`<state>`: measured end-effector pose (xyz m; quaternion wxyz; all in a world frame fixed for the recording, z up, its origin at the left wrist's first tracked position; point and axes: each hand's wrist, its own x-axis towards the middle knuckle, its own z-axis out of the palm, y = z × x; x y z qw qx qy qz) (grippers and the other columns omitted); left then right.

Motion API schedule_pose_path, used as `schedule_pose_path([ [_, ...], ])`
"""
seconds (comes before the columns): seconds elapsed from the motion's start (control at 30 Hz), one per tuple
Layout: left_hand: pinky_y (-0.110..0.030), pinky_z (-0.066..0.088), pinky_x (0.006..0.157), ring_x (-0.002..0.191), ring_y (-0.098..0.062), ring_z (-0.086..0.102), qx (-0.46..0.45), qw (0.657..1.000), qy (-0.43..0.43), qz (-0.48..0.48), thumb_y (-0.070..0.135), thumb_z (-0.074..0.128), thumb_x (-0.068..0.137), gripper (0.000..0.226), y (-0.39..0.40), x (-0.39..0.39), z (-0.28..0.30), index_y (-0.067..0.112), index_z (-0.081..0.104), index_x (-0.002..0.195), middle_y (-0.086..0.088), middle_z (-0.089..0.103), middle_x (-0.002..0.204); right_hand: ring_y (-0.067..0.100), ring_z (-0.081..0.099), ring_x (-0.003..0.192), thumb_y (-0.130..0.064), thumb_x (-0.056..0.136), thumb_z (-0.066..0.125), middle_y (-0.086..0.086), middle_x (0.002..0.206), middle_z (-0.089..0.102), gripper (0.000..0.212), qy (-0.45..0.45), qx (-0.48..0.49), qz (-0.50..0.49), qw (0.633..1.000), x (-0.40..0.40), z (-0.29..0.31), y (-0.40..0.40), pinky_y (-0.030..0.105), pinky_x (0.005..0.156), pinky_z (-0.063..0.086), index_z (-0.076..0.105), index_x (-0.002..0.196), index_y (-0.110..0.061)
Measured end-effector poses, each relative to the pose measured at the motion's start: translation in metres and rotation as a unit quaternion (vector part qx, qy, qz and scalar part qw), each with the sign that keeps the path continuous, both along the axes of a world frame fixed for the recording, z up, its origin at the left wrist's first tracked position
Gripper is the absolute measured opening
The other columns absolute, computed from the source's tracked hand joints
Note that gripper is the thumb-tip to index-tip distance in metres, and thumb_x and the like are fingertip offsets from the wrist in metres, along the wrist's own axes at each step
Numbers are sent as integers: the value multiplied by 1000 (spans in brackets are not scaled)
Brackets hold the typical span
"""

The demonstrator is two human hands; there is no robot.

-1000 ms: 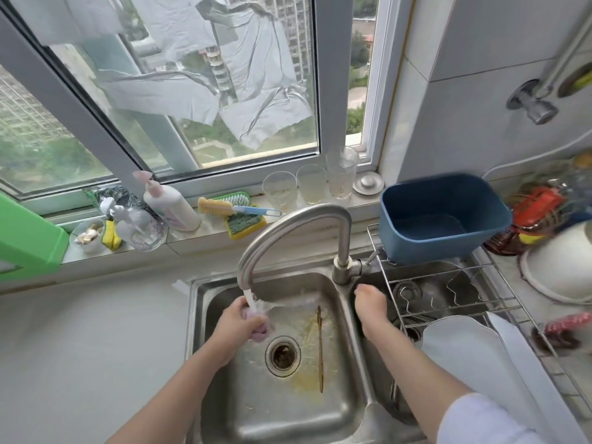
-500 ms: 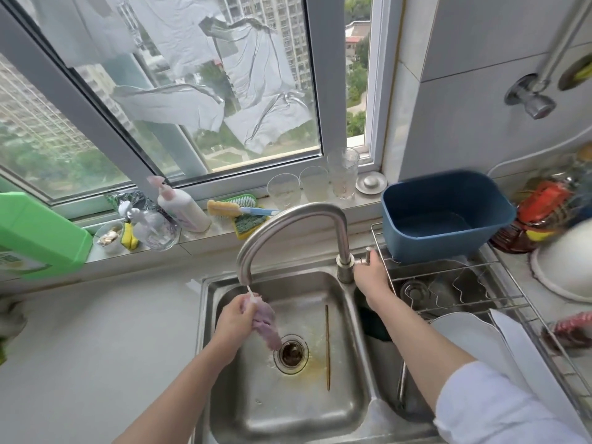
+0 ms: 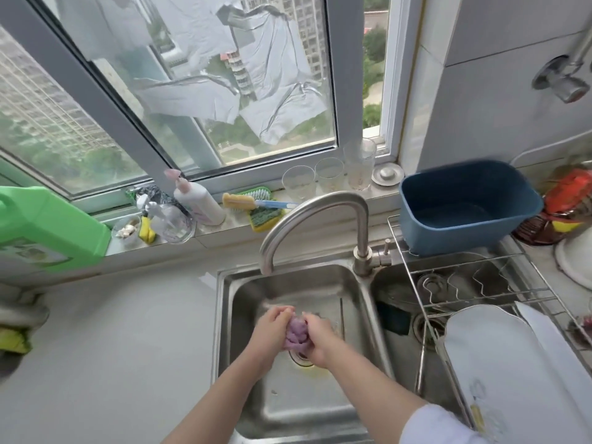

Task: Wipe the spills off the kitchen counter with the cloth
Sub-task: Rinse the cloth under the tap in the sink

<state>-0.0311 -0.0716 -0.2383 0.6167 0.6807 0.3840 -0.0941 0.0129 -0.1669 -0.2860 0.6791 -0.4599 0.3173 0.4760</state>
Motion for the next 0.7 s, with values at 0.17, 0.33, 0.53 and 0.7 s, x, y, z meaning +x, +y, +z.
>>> schedule_pose_path([
  [0.17,-36,60,77,89,-18,70,92,994,24,-55,57,63,80,51,4,-19,-18,32,53,124,-2,67,107,31,62,64,-34,96,44,14,69,60,28,-35,28,-53,998,-6,8,15,32,59,38,53,77,-15],
  [0.33,-31,49,79,95,-12,63,194,977,14,-88,47,46,95,34,4,-15,-28,29,59,120,5,67,113,33,63,106,-54,102,22,17,105,69,57,-15,138,-38,990,-12,2,16,45,93,44,57,113,-10],
  [0.53,-35,56,89,98,-11,68,70,995,-63,-42,11,42,101,35,17,-6,-25,28,58,127,2,69,112,22,60,66,-49,103,30,11,109,68,54,-22,47,142,988,7,-2,4,39,75,47,49,138,-14],
  [0.7,-36,52,82,96,-17,59,361,880,-106,-289,31,39,101,26,35,1,-36,19,60,109,3,62,105,18,60,48,-51,105,18,4,57,63,59,-51,-7,207,977,14,8,14,21,46,41,62,92,-14],
])
